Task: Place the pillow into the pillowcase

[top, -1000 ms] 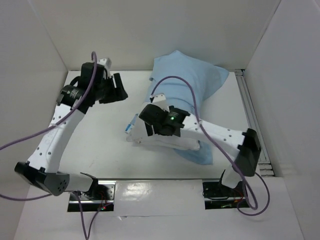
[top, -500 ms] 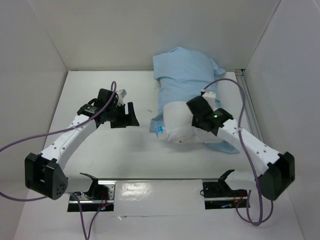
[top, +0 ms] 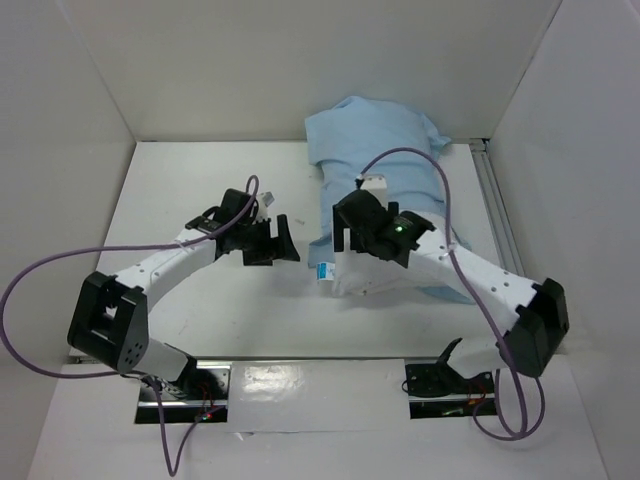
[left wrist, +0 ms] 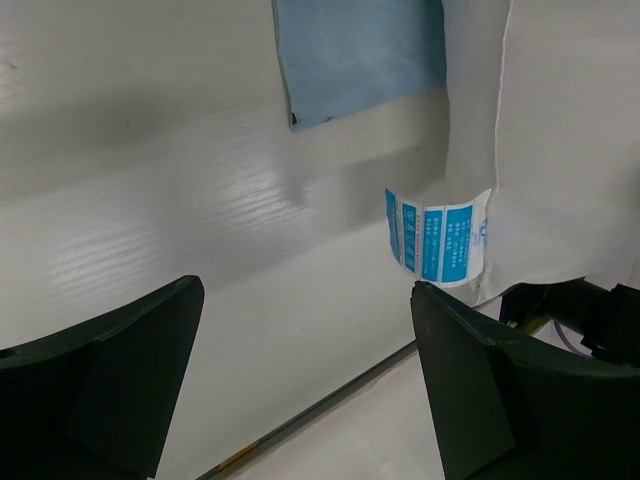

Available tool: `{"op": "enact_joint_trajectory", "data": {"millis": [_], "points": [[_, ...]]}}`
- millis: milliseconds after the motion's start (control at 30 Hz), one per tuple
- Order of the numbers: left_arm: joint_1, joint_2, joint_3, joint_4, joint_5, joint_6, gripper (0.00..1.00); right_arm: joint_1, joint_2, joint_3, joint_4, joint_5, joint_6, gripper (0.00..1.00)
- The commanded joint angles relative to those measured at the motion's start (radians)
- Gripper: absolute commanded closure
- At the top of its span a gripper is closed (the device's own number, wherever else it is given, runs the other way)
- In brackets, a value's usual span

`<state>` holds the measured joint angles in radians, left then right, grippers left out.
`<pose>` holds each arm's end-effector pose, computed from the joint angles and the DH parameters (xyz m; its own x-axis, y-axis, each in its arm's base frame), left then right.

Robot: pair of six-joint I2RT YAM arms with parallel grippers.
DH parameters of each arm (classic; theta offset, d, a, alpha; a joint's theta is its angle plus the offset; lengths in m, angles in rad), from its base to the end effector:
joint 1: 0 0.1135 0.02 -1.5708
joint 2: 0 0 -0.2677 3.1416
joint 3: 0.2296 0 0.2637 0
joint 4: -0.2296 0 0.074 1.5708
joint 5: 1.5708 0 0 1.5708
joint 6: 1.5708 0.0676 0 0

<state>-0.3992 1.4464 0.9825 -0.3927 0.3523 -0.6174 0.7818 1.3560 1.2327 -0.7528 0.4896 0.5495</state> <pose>0.2980 -0.1510 0.2141 -0.8994 -0.2103 -0.3831 0.0642 0.8035 -0.5918 0.2429 0.1964 0.3003 -0.6781 -0.0237 -0.7346 -0.0633 0.9976 0.0262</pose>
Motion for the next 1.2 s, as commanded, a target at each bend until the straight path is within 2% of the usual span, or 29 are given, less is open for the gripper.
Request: {"op": "enact_joint_trajectory", "data": {"millis": [0, 67, 167, 200, 300, 467, 667, 767, 933, 1133, 1167], "points": [[-0.015, 0.012, -0.010, 0.068, -0.018, -0.019, 0.02, 0.013, 0.118, -0.002, 0.064, 0.047, 0.059, 0.00], [-0.026, 0.041, -0.010, 0.078, -0.027, -0.009, 0.05, 0.002, 0.218, -0.002, 0.027, 0.085, 0.087, 0.01], [-0.049, 0.054, -0.019, 0.104, -0.027, 0.027, 0.08, -0.027, 0.258, 0.049, 0.015, 0.096, 0.063, 0.73], [-0.058, 0.080, -0.019, 0.113, -0.036, 0.037, 0.08, -0.027, 0.249, 0.065, 0.015, 0.096, 0.017, 1.00], [-0.114, 0.080, -0.010, 0.139, -0.116, 0.054, 0.08, -0.036, 0.154, 0.129, 0.006, 0.044, -0.084, 1.00], [-0.207, 0.074, 0.018, 0.189, -0.243, 0.100, 0.00, -0.144, 0.009, 0.240, -0.034, -0.159, -0.246, 1.00], [-0.207, 0.052, 0.027, 0.304, -0.305, 0.149, 0.00, -0.245, -0.011, 0.336, -0.086, -0.336, -0.307, 1.00], [-0.196, 0.052, 0.027, 0.316, -0.364, 0.172, 0.00, -0.268, -0.011, 0.361, -0.097, -0.370, -0.316, 1.00], [-0.175, 0.094, 0.066, 0.380, -0.365, 0.266, 0.00, -0.279, -0.011, 0.381, -0.108, -0.393, -0.326, 1.00], [-0.164, 0.196, 0.125, 0.419, -0.224, 0.347, 0.00, -0.289, -0.001, 0.401, -0.126, -0.402, -0.326, 1.00], [-0.164, 0.213, 0.125, 0.439, -0.166, 0.360, 0.00, -0.300, 0.009, 0.401, -0.126, -0.402, -0.335, 1.00]]}}
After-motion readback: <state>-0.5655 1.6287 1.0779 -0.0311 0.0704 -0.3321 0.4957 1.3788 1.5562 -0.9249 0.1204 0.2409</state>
